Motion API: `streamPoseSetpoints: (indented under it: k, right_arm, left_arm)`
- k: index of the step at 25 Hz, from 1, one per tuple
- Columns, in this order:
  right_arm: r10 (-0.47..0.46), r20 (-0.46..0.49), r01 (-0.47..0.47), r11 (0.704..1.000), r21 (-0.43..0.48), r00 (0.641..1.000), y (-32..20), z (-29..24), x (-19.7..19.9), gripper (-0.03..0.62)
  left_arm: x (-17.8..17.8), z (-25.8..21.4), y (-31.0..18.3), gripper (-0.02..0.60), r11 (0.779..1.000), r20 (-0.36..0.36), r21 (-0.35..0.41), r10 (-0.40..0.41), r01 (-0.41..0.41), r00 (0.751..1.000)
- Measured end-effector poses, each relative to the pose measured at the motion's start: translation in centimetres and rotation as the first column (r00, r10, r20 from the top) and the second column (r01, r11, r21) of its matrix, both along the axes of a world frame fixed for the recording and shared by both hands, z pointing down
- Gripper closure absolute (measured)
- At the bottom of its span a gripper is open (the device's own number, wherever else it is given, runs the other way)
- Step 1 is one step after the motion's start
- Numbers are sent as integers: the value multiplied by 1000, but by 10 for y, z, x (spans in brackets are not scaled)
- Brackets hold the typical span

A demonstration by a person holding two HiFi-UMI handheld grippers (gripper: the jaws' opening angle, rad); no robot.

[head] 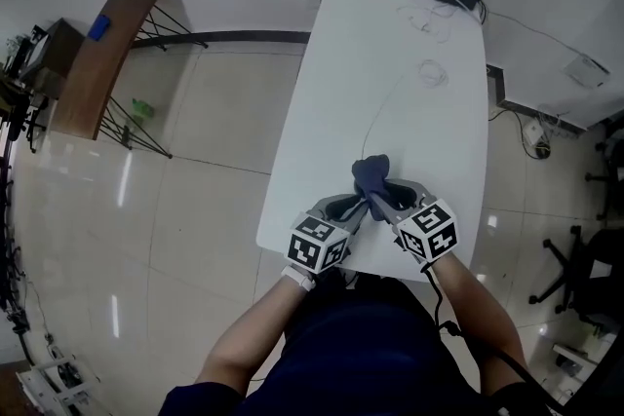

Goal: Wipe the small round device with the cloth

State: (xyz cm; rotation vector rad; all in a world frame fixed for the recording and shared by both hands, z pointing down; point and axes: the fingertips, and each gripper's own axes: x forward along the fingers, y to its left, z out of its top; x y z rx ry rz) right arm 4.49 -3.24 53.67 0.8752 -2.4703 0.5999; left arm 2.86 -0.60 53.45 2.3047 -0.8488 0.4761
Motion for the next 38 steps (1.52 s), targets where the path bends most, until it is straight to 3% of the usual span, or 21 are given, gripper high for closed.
streamPoseSetpoints:
  k: [5,9,17,25,32,38]
  right_arm:
    - [-77,-60,78,997,15,995,-3,0,-6,487]
    - [-111,-49,110,994,-24,993,-6,1,-4,487]
    - [28,117,-13,992,-122,993,-35,-6,28,487]
    - [77,169,-32,967,-254,983,-43,30,43,487]
    - [73,174,-9,940,-341,982,-33,73,40,487]
    - [68,87,-28,919,-394,994,-24,112,45,487]
  left_arm:
    - [-1,4,-1,512,999,70,29,35,-37,997]
    - [-1,6,-2,512,998,88,29,48,-51,995]
    - [3,7,-10,494,998,102,21,58,-60,993]
    - [5,13,-10,492,999,106,-14,51,-50,993]
    - [5,17,-7,491,999,113,-27,40,-37,993]
    - [-1,18,-4,491,999,121,-37,26,-22,992]
